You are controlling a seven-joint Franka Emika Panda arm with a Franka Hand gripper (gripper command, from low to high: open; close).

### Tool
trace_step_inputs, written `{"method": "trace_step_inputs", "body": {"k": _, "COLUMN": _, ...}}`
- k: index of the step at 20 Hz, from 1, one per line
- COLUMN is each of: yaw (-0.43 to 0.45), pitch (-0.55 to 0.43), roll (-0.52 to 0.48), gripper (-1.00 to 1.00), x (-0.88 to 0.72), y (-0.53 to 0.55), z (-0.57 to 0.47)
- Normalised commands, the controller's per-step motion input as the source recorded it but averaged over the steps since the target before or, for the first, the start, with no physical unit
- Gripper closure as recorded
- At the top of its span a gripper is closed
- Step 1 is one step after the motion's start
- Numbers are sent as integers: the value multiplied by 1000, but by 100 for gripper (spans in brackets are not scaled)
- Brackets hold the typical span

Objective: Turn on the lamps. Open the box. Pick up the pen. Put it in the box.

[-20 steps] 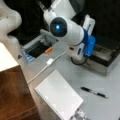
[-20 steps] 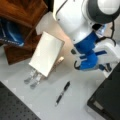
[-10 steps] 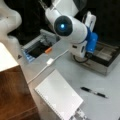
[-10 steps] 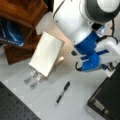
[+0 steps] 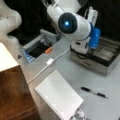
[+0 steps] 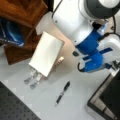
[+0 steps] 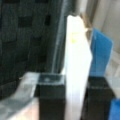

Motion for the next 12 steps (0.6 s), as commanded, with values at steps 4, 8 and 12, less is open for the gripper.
{"method": "trace_step_inputs", "body": {"k": 4, "yaw": 111, "pitch": 127, "roll": -68, "gripper": 100, "x": 149, "y": 590, "z": 241}}
{"method": "trace_step_inputs", "body": {"k": 8, "yaw": 66, "pitch": 123, "roll": -57, "gripper": 100, "x": 151, "y": 607, "z": 212}}
{"method": "trace_step_inputs", "body": {"k": 12, "yaw": 22, "pitch": 115, "roll": -51, "gripper": 100, "x": 147, "y": 604, "z": 143}}
